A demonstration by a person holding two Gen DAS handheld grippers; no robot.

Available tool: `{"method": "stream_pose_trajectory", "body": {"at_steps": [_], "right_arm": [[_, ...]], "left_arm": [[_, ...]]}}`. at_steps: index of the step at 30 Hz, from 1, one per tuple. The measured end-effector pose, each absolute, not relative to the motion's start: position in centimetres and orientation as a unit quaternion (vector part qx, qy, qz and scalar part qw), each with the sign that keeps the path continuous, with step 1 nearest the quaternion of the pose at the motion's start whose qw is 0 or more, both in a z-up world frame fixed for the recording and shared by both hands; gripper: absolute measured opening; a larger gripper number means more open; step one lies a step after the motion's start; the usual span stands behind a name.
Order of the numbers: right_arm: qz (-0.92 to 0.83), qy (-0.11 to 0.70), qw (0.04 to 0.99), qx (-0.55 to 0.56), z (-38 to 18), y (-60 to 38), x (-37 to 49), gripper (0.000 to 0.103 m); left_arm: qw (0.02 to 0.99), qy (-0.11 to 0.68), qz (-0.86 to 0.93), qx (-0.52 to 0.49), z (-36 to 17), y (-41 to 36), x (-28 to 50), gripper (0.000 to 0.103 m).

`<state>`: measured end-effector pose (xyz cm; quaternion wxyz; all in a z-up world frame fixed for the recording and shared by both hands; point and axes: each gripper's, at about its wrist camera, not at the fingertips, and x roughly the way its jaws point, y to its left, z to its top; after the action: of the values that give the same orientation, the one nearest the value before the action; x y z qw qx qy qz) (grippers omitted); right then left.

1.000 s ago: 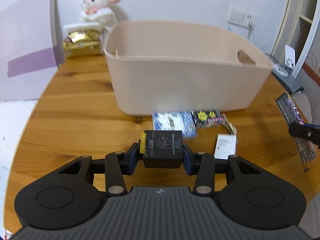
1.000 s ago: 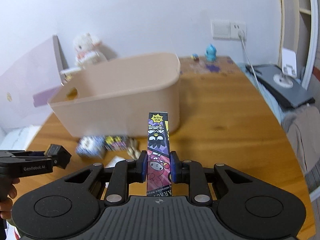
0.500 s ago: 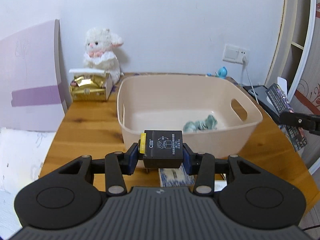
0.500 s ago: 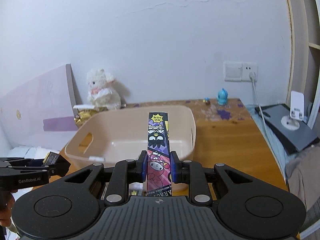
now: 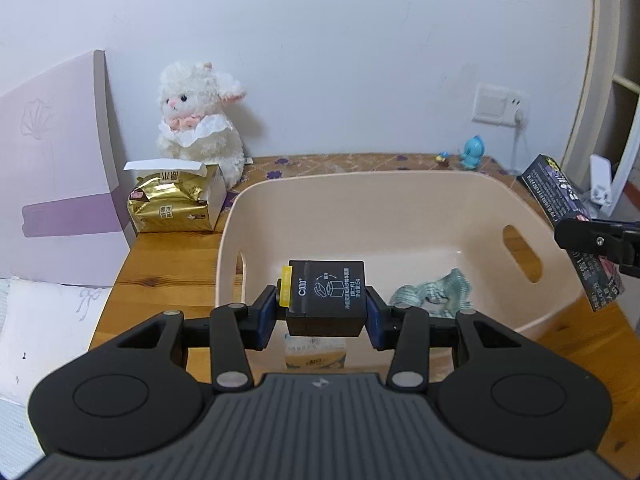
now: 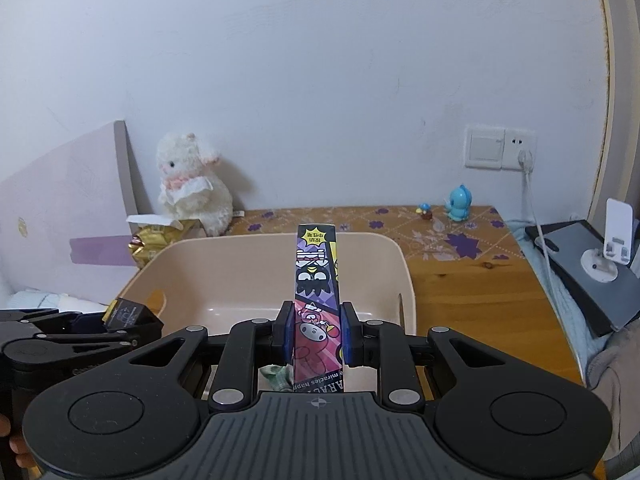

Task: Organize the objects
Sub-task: 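Lower black box and purple snack box into the basket and release both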

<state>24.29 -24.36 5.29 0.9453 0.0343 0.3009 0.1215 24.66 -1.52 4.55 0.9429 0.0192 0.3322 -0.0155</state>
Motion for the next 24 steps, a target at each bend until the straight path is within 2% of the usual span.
{"method": "stream_pose_trajectory", "body": {"at_steps": [9,18,20,21,22,23,24], "right_arm": [[0.099,0.329,0.939,0.008,3.0,-22.7,27.9,0.021],[0.093,0.364,0.927,0.008,0.4,-22.2,29.0,0.021],[0.094,0.361,0.928,0.008,0.5,-22.3,28.7,0.031],[0.093,0.356,0.93,0.007,0.6,-22.3,28.5,0.036],[0.094,0.351,0.932,0.006,0.8,-22.3,28.3,0.045],[0.093,0.346,0.934,0.006,1.1,-22.4,28.0,0.05],[0.093,0.34,0.936,0.008,1.4,-22.5,27.6,0.061]], "left_arm": [[0.925,0.378,0.008,0.042,1.1,-2.7,27.8,0.047],[0.926,0.372,0.014,0.062,0.4,-3.1,28.3,0.047],[0.929,0.364,0.016,0.061,0.7,-3.0,28.0,0.049],[0.931,0.36,0.016,0.06,0.8,-2.9,27.8,0.053],[0.932,0.358,0.016,0.06,1.0,-2.8,27.7,0.066],[0.933,0.354,0.017,0.058,1.3,-2.7,27.5,0.072],[0.936,0.348,0.018,0.056,1.5,-2.6,27.2,0.078]]}}
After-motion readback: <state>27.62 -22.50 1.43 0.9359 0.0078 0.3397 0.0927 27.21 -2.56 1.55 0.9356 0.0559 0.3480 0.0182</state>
